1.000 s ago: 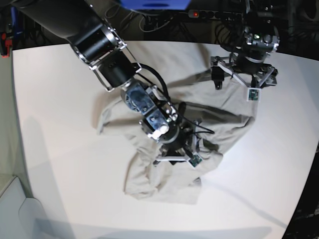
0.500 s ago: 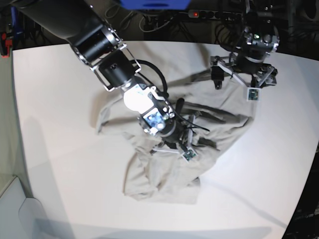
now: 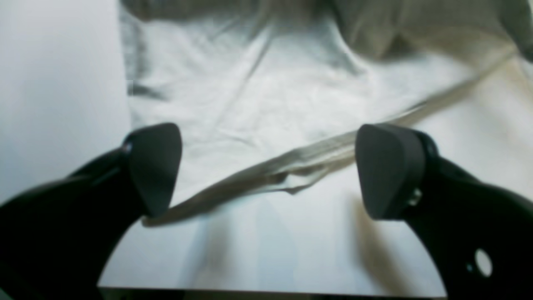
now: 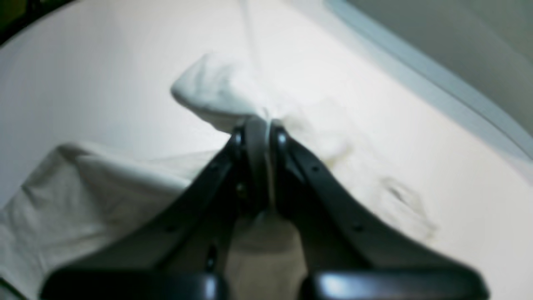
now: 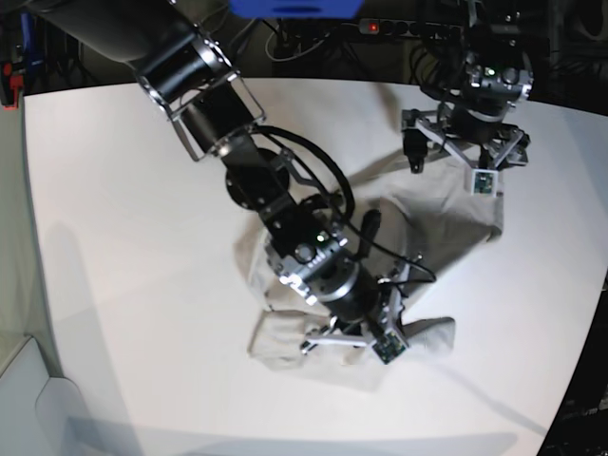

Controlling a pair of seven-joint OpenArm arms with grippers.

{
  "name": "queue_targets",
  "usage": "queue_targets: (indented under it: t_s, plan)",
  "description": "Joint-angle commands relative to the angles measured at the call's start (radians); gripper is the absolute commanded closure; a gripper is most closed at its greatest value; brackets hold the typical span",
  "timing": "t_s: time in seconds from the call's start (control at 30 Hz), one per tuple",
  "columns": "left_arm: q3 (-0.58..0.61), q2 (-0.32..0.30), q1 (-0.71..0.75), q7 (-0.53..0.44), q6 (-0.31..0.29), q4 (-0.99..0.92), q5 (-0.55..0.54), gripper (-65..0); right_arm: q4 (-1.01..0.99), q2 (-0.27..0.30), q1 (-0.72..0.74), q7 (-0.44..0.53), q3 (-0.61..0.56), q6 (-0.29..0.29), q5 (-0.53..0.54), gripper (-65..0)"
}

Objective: Layout the t-shirt on the table in an organized manner, then fold the t-shirt properly
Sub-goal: 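Grasp the shirt fabric with the right gripper near the left gripper, then pull the shirt apart, right gripper sweeping away from the left gripper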

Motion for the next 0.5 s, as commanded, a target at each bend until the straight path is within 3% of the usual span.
queue_targets:
  t_s: [0.0,0.23,0.47]
  plan:
    - [-0.002,-0.004,-0.011,-0.019,0.004,0.016,-0.001,-65.0,0.032,0.008,0.020,0.017,0.022,-0.007,-0.006,-0.6]
    - [-0.031,0.007,-0.022,-0.026,-0.001,0.025,-0.013,-65.0,0.071,0.089,-0.043,0.020,0.122,-0.005,-0.004,-0.6]
    - [-0.025,0.034,-0.094,-0.019,0.004,-0.040,-0.005,-65.0,0.121,0.102,-0.101,0.020,0.128,-0.005,-0.006,-0.6]
